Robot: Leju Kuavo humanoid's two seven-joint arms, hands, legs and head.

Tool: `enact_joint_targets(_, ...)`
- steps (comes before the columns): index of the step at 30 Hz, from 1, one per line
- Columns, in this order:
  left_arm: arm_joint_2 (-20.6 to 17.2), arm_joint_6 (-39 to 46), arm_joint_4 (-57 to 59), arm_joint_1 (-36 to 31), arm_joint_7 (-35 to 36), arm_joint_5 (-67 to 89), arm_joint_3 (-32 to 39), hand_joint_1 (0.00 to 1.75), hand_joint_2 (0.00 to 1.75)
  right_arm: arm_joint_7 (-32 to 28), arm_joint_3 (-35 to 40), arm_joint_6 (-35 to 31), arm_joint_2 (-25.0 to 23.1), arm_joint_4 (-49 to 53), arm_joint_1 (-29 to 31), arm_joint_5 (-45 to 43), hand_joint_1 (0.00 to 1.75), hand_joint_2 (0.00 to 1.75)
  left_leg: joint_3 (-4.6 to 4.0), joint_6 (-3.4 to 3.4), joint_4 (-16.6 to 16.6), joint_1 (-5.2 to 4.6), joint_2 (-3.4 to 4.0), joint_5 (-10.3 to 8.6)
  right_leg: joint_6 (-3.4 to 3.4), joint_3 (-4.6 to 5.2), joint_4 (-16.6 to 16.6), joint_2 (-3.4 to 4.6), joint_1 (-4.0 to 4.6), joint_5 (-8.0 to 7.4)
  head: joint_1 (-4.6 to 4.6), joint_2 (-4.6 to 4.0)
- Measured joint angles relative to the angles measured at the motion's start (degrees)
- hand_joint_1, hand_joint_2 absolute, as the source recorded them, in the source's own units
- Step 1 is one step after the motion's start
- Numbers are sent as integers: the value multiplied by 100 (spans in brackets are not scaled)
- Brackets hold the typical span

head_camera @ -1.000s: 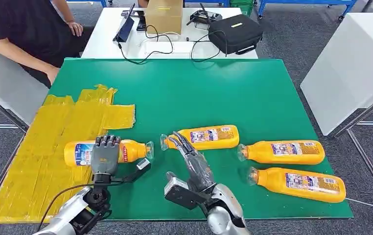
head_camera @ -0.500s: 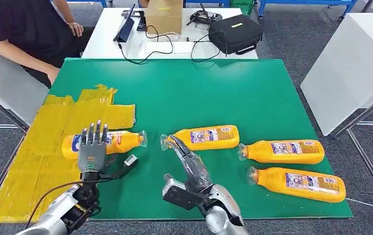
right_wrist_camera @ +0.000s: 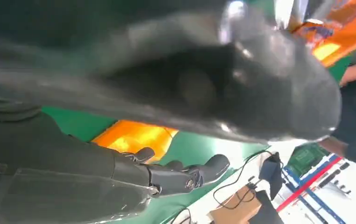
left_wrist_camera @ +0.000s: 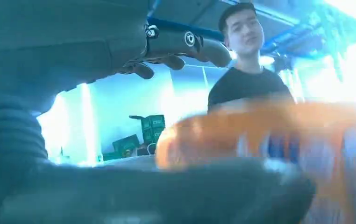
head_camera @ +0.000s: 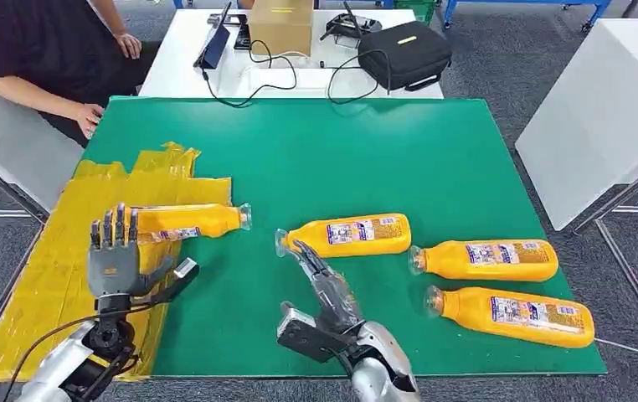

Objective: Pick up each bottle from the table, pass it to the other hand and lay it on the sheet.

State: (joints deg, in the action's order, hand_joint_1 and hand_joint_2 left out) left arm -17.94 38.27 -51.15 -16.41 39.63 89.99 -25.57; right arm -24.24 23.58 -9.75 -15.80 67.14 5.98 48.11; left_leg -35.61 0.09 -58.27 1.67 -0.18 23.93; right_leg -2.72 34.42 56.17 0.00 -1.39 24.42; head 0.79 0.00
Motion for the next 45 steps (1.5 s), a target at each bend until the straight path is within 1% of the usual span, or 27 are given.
enact_joint_targets(1,35,0,-335,106,-151,-9,68,0,0,50,-9,0,0,26,-6,11,0,0,1,0,-2,-3,3,0,0,6,-1,2,-2,-1,4,0)
enact_joint_targets(2,184,0,-767,256,-516,-175,217,0,0,72,-30,-2,4,65,-30,22,0,0,1,0,-3,-9,4,1,-1,15,-3,2,-9,-3,7,0)
enact_joint_targets(3,495,0,-1173,385,-1157,-574,500,0,0,109,-81,-9,4,123,-79,42,0,0,-3,3,-5,-20,3,-1,-4,71,-5,-1,-19,0,15,0)
enact_joint_targets(4,846,-17,-1367,400,-2090,-1220,906,0,0,155,-152,-13,4,196,-130,78,0,0,-13,7,-5,-24,-7,-3,-7,66,-4,-20,-23,7,7,0)
enact_joint_targets(5,1267,-169,-1448,432,-3227,-2071,1401,0,0,185,-209,-13,7,262,-170,109,0,0,-22,9,-3,-23,-15,-2,-7,32,-3,-28,-22,8,-21,0)
enact_joint_targets(6,1531,-489,-1600,512,-4639,-3169,1899,0,0,210,-262,-13,4,337,-219,138,0,0,-30,9,-3,-24,-3,0,-10,18,-4,-16,-23,-6,-42,0)
enact_joint_targets(7,1770,-1164,-1855,620,-6211,-4597,2338,0,0,220,-330,-22,9,441,-302,170,0,0,-28,9,-3,-27,34,5,0,33,-4,18,-27,-24,-33,0)
enact_joint_targets(8,1900,-1900,-2123,726,-7339,-5803,2608,0,0,223,-413,-53,18,536,-414,190,0,0,-27,9,-3,-31,74,8,-1,45,-3,54,-31,-24,-33,0)
enact_joint_targets(9,2012,-2501,-2367,832,-8032,-6829,2815,0,0,206,-504,-92,37,622,-527,205,0,0,-27,10,-4,-31,77,9,-2,51,-5,55,-31,-24,-29,0)
enact_joint_targets(11,2159,-3920,-2768,989,-7965,-8167,2940,0,0,-10,-638,-231,70,791,-729,79,0,0,-29,12,-4,-30,62,10,-4,48,-5,48,-30,-16,-31,0)
enact_joint_targets(13,2170,-5363,-3048,1253,-7681,-8480,2948,0,0,-277,-778,-406,81,998,-875,-78,0,0,-31,11,-3,-27,51,12,-13,46,-4,36,-28,-3,-29,0)
enact_joint_targets(14,2196,-5714,-3122,1378,-7600,-8483,2925,0,0,-355,-861,-442,90,1094,-922,-142,0,0,-32,7,-1,-27,52,15,-11,47,-3,36,-28,-1,-31,0)
enact_joint_targets(15,2227,-5879,-3184,1516,-7580,-8455,2874,0,0,-443,-952,-470,96,1201,-973,-201,0,0,-32,7,-1,-27,52,17,-11,47,-3,37,-28,-1,-33,0)
enact_joint_targets(18,2282,-5945,-3280,1831,-7604,-8426,2749,0,0,-595,-1185,-533,98,1487,-1109,-310,0,0,-32,5,-1,-28,56,20,-10,49,-4,40,-29,-2,-35,0)
enact_joint_targets(21,2293,-5930,-3287,1999,-7670,-8406,2717,0,0,-634,-1305,-551,98,1664,-1175,-313,0,0,-31,6,-1,-28,54,19,-10,48,-4,38,-29,-2,-33,0)
enact_joint_targets(26,2293,-5921,-3256,2043,-7685,-8435,2734,0,0,-724,-1366,-715,76,1858,-1271,-227,0,0,-31,8,-1,-27,52,17,-11,45,-3,38,-28,-3,-33,0)
enact_joint_targets(31,2295,-5917,-3230,2043,-7694,-8435,2754,0,0,-739,-1379,-741,61,1945,-1304,-212,0,0,-31,8,-1,-27,52,16,-11,45,-3,37,-28,-3,-33,0)
enact_joint_targets(32,2297,-5917,-3228,2043,-7694,-8437,2767,0,0,-743,-1381,-756,61,1961,-1308,-210,0,175,-31,8,-1,-27,52,16,-11,44,-3,37,-29,-3,-33,0)
enact_joint_targets(37,2435,-5792,-3272,2075,-7571,-8312,2896,0,0,-748,-1370,-791,72,2044,-1315,-184,0,175,-32,8,-1,-28,52,17,-11,44,-4,37,-29,-3,-33,0)
enact_joint_targets(39,2551,-5724,-3339,2142,-7488,-8196,2898,0,0,-664,-1373,-723,94,2120,-1341,-151,0,175,-31,8,-1,-29,51,17,-11,46,-4,36,-30,-3,-33,0)
enact_joint_targets(42,2671,-5550,-3339,2168,-7440,-8092,2835,0,0,-418,-1429,-344,146,2373,-1513,117,0,175,-31,9,-1,-29,47,17,-11,47,-5,34,-30,-3,-33,0)
enact_joint_targets(45,2691,-5381,-3280,2149,-7427,-8168,2773,0,0,-289,-1629,121,201,2836,-1935,311,0,175,-33,8,-1,-29,25,18,-12,46,-5,25,-30,-1,-33,0)
